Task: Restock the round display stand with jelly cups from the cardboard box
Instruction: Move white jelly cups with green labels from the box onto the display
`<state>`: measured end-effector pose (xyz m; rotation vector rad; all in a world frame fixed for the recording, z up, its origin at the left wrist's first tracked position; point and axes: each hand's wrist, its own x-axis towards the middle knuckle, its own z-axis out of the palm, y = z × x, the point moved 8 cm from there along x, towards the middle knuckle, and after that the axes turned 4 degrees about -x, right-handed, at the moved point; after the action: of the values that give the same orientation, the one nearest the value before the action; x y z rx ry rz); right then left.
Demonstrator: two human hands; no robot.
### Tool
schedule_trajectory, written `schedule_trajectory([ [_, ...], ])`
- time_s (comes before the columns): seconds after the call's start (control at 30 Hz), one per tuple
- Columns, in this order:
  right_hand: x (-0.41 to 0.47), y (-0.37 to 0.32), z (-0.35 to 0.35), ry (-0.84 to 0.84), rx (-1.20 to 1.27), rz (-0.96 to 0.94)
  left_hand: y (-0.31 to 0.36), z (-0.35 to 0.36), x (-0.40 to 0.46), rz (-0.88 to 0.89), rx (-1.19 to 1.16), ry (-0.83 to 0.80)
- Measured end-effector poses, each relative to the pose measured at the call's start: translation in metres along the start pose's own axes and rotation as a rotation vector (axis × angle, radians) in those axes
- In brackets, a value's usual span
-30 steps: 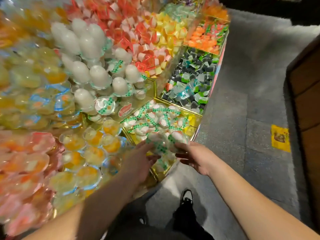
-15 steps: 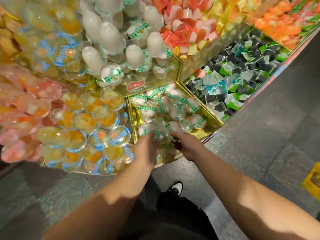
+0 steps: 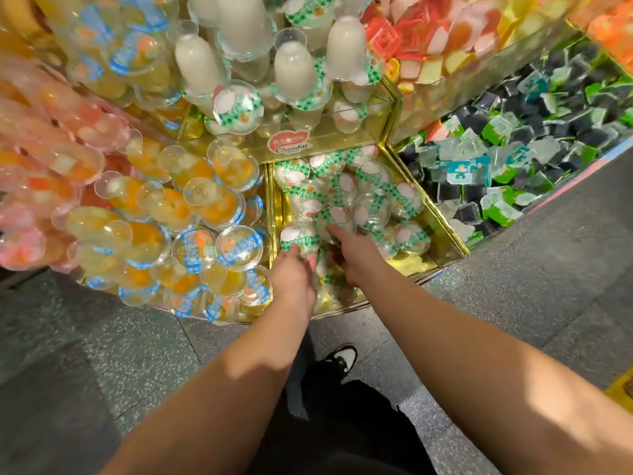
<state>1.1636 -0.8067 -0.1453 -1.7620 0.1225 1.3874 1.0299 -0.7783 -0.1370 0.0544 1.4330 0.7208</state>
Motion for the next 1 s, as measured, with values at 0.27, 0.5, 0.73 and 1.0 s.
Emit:
schedule_trajectory([
  [0.27,0.016,0.000,-0.006,0.094,-0.083,-0.027,0.003,0.011,0.002,0.061,-0.048,-0.014],
  [0.5,0.017,-0.002,-0.001,0.057,-0.138,-0.022,0.009,0.016,0.003,0.100,-0.043,-0.021],
  [0.73,0.016,-0.003,-0.004,0.059,-0.275,-0.004,0.003,0.011,0.015,0.021,0.119,-0.010],
  [1.0,-0.007,-0.007,-0.011,0.012,-0.313,0.020,0.019,0.002,-0.011,-0.008,0.069,0.098],
])
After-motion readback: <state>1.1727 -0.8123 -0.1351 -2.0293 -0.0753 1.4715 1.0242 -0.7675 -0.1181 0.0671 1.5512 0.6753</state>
